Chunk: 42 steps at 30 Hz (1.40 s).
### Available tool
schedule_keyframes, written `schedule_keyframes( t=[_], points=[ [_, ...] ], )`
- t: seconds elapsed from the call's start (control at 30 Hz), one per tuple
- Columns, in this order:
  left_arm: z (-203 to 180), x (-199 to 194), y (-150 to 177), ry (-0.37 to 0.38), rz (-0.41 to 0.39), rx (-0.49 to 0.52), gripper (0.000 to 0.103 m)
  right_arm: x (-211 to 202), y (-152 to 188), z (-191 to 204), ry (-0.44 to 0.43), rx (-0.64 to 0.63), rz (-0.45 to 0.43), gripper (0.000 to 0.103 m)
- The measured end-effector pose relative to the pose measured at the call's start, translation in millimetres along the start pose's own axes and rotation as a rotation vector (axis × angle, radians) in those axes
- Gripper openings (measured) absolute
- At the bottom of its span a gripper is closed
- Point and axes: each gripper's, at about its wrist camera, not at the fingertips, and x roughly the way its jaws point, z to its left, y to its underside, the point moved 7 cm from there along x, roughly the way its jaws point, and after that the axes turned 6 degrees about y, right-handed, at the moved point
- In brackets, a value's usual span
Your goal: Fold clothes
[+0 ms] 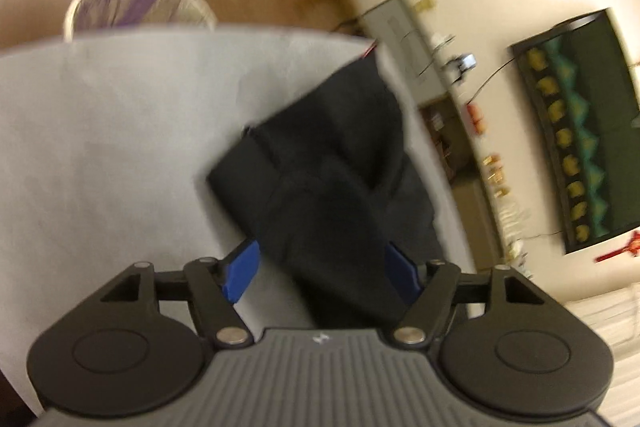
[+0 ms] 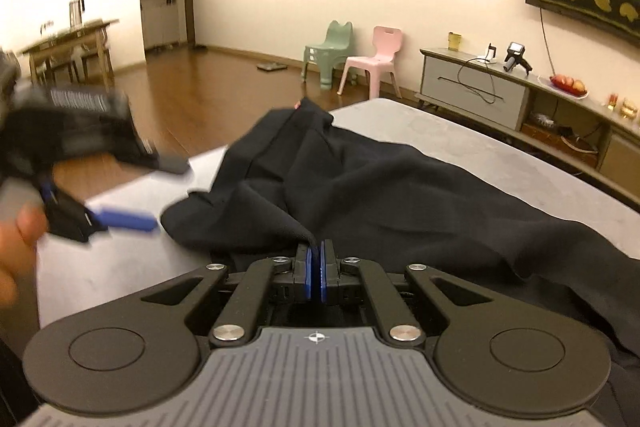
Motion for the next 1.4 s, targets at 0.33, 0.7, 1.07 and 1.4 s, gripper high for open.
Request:
schedule_keyframes(
  t=[0.33, 0.7, 1.07, 1.4],
  points=[
    [-87, -21, -37, 0.158, -0.343, 0.421, 0.001, -19, 15, 24, -0.177, -0.014, 0.040, 0.003],
    [-2, -27, -54, -0.213, -0.323, 0.132, 0.030, -98, 97, -137, 0.061, 0.208, 0.194, 0.050],
    [-104, 5, -12, -0.116, -0.304, 0.420, 0.048, -215, 188, -432, 0.330, 1.299, -0.022, 0.075],
    [-117, 126, 43, 0.007, 0.108, 0.348, 0.049, -184, 179, -493, 0.370, 1.442, -0.102, 0.073]
  ],
)
